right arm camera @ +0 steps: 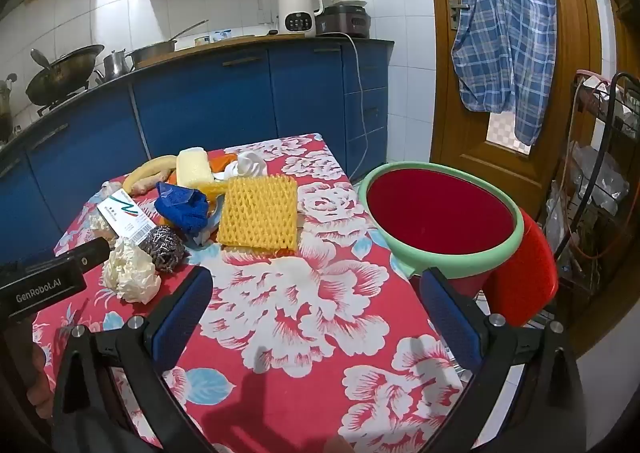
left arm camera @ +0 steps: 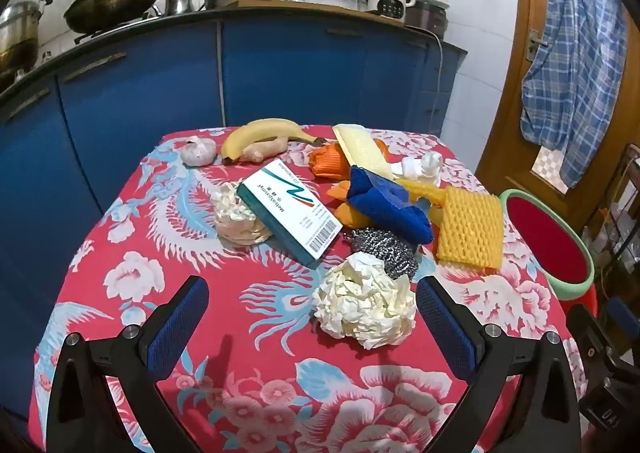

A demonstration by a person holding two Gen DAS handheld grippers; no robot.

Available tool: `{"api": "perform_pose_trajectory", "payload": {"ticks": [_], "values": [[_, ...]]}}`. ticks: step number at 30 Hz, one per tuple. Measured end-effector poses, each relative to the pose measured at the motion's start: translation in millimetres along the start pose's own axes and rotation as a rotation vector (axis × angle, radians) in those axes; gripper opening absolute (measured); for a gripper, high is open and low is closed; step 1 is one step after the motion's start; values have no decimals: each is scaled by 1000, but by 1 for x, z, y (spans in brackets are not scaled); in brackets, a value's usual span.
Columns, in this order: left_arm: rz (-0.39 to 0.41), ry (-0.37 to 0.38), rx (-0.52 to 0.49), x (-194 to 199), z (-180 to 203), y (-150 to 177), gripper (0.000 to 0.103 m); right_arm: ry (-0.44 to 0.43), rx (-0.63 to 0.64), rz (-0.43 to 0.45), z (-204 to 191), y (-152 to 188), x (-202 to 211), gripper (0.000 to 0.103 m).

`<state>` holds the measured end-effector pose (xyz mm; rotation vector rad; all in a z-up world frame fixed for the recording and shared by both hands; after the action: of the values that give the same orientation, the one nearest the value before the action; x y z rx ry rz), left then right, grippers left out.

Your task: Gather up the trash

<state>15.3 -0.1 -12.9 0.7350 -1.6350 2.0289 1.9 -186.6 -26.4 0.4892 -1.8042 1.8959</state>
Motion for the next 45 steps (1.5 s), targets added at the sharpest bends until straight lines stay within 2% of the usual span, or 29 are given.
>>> {"api": "perform_pose_trajectory", "payload": {"ticks": [5,45], "values": [[1,19,6,2,-1,0,103,6,4,-4,-1,0,-1,102],[-7,7,9,-1,-3,0,103,5,10,-14,-2,2,-2,102]]}}
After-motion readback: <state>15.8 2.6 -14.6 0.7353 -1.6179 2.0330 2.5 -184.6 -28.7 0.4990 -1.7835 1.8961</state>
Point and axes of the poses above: each gripper's, at about its wrist camera, not at the fingertips, and x roughly against the way its jaws point, z to its right, y to its underside, the point moved 2 cm from there along -x, roughly the way its jaws point, and after that the axes turned 8 degrees about x, right-handed, at the moved point
